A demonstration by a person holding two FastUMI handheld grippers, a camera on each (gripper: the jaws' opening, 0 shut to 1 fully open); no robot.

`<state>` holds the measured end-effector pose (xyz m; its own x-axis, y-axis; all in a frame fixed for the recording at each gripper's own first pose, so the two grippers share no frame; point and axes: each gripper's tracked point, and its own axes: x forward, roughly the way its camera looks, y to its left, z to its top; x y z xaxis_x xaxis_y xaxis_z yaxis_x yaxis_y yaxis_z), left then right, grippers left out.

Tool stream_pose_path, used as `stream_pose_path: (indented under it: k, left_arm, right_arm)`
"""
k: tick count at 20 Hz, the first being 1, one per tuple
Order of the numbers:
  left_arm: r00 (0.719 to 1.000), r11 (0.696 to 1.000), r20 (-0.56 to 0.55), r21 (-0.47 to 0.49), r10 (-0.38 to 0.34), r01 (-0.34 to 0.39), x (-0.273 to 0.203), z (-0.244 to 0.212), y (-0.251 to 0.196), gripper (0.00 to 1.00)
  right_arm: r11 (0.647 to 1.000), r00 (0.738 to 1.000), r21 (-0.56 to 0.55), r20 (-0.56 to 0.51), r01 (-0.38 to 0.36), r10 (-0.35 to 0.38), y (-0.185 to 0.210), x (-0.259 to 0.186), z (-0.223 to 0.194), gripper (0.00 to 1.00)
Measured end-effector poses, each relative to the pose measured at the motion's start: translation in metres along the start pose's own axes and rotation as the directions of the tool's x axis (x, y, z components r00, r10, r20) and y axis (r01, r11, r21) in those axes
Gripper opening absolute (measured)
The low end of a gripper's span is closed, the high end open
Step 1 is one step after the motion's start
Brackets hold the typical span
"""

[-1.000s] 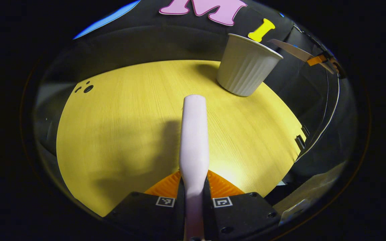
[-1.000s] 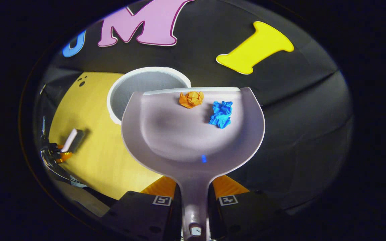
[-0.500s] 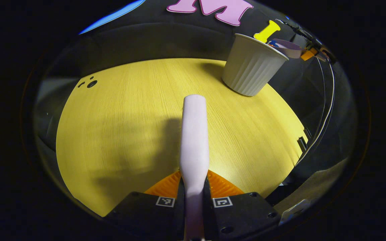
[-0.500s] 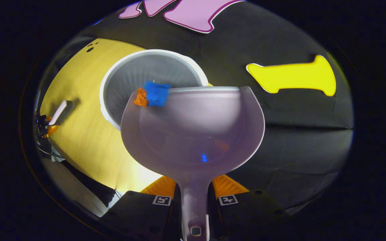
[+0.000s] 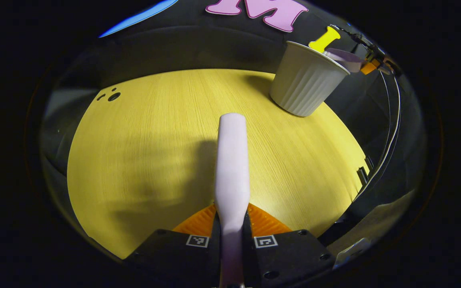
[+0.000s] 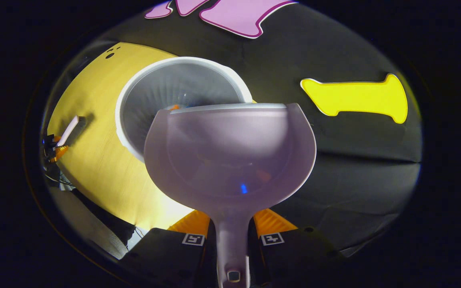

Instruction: Pick up the small broom and dustpan from the desktop, sweep the trash into the dustpan with the broom, and then empty the trash into the garbage bin.

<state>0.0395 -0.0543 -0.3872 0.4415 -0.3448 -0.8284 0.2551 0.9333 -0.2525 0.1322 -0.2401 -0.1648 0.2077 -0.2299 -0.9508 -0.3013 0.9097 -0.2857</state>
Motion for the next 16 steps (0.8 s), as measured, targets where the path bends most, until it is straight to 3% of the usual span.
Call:
stream_pose_path:
  k: [1,5,7,8,10,11,16]
  left_arm:
    - [1.0,1.0,0.0,0.0,0.002,-0.002,0.0,0.001,0.0,0.27]
    - [1.0,1.0,0.005,0.003,0.016,-0.016,-0.002,0.002,-0.003,0.27]
    - [1.0,1.0,0.007,0.008,0.027,-0.027,-0.004,0.002,-0.003,0.27]
    - [0.999,0.999,0.009,0.011,0.034,-0.034,-0.005,0.004,-0.003,0.27]
    - [0.999,0.999,0.012,0.015,0.043,-0.044,-0.007,0.005,-0.003,0.27]
    - [0.999,0.999,0.014,0.02,0.05,-0.05,-0.008,0.004,-0.003,0.25]
    - [0.997,0.996,0.022,0.039,0.074,-0.074,-0.013,0.005,-0.004,0.27]
  right_arm:
    - [1.0,1.0,0.015,0.017,-0.004,0.004,0.0,-0.002,0.0,0.32]
    - [0.99,0.988,0.119,0.144,-0.07,0.053,0.013,-0.013,0.003,0.4]
    - [0.984,0.978,0.151,0.201,-0.095,0.063,0.02,-0.022,-0.002,0.32]
    - [0.98,0.971,0.164,0.229,-0.111,0.071,0.026,-0.028,-0.006,0.36]
    - [0.972,0.954,0.18,0.285,-0.147,0.092,0.038,-0.043,-0.015,0.32]
    - [0.969,0.946,0.184,0.309,-0.162,0.1,0.045,-0.05,-0.019,0.36]
    - [0.953,0.907,0.16,0.381,-0.256,0.18,0.1,-0.08,-0.052,0.36]
